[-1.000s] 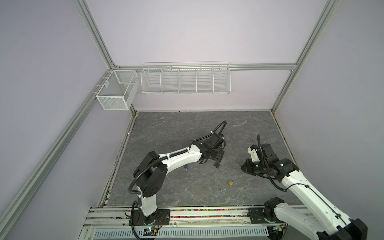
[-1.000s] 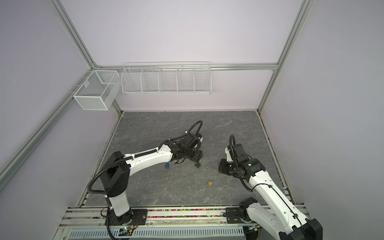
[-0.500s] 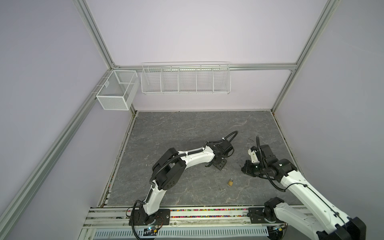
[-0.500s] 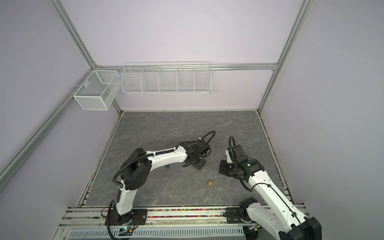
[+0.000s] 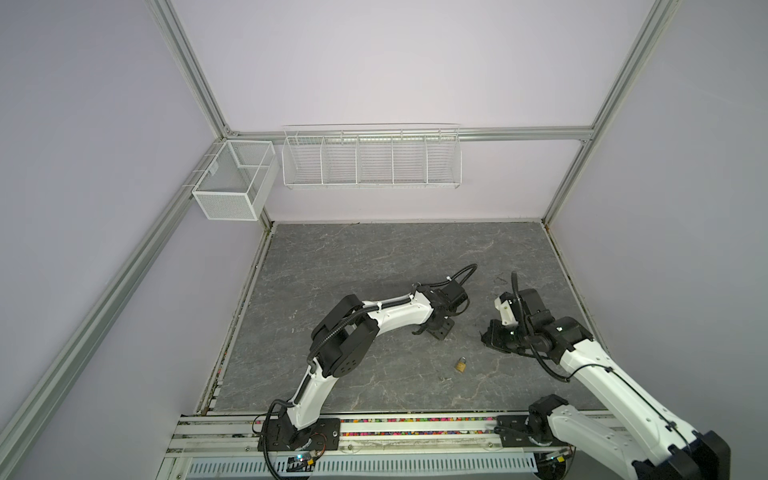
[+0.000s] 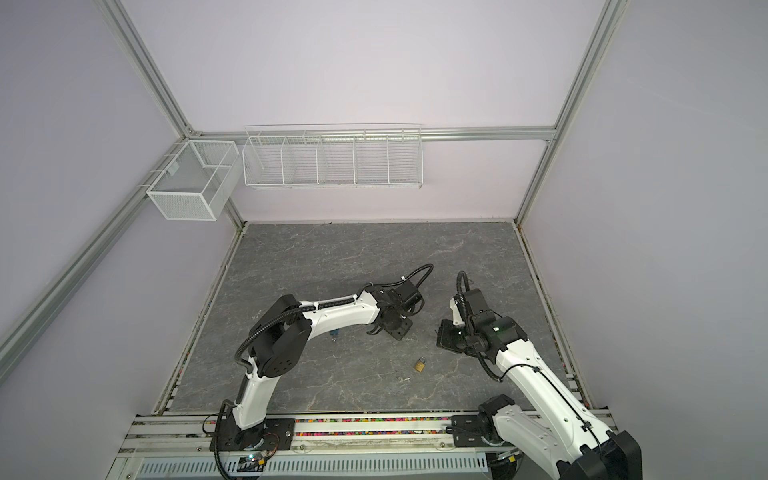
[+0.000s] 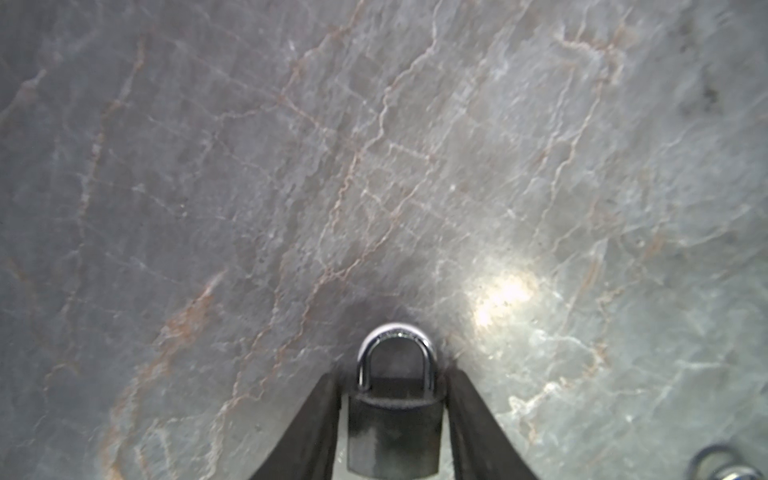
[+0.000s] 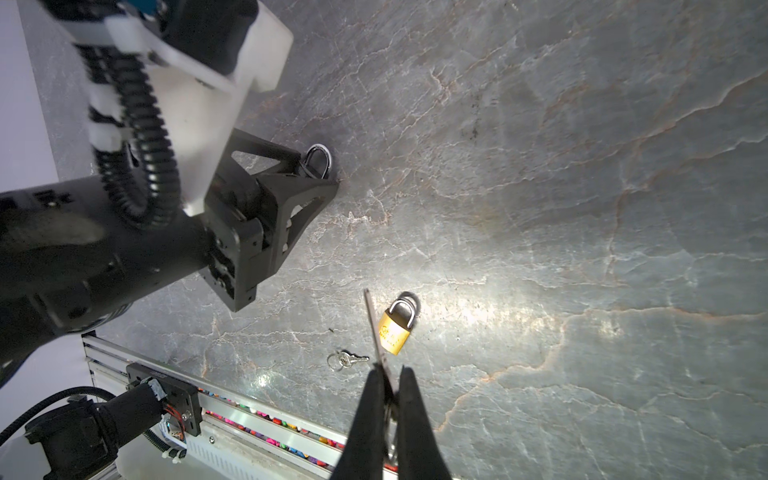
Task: Unlock with the key
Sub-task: 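Grasp the black padlock with the left gripper while the right carries the key, then lift the black padlock with the left gripper while the right brings the key toward it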
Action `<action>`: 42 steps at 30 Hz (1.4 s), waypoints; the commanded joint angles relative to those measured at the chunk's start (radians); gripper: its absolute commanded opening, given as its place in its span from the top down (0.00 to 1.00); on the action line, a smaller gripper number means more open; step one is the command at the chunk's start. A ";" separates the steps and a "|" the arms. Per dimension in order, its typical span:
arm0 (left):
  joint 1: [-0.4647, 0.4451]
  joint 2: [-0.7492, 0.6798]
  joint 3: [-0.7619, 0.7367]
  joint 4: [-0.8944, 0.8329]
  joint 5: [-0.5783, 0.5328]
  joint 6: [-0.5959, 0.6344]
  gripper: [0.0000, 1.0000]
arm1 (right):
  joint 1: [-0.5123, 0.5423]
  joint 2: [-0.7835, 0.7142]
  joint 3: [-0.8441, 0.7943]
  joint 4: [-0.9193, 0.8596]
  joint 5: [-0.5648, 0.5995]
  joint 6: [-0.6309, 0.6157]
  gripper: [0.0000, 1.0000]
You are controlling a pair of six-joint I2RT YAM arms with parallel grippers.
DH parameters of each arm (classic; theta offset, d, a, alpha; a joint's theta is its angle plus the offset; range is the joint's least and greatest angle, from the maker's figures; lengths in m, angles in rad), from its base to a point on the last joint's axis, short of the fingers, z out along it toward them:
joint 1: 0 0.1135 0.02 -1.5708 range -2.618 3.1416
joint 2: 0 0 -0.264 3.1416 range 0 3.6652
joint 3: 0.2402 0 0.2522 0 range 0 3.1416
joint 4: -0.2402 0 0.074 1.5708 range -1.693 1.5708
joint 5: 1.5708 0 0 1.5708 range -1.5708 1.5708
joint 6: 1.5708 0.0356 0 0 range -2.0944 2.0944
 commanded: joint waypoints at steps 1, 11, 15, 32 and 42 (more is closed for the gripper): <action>-0.013 0.016 0.001 -0.025 -0.018 -0.015 0.59 | -0.001 0.001 -0.018 0.010 -0.006 -0.018 0.94; -0.016 0.000 -0.027 -0.023 -0.064 -0.075 0.71 | 0.000 0.002 -0.017 0.033 -0.020 -0.029 0.94; -0.015 -0.033 -0.022 -0.021 -0.066 -0.147 0.79 | 0.000 -0.004 -0.012 0.049 -0.029 -0.043 0.94; 0.103 -0.591 -0.464 0.446 0.024 -1.018 1.00 | 0.386 0.046 0.070 0.353 0.266 0.026 0.93; 0.110 -0.750 -0.648 0.597 -0.017 -1.279 1.00 | 0.542 0.188 0.091 0.538 0.409 0.084 0.93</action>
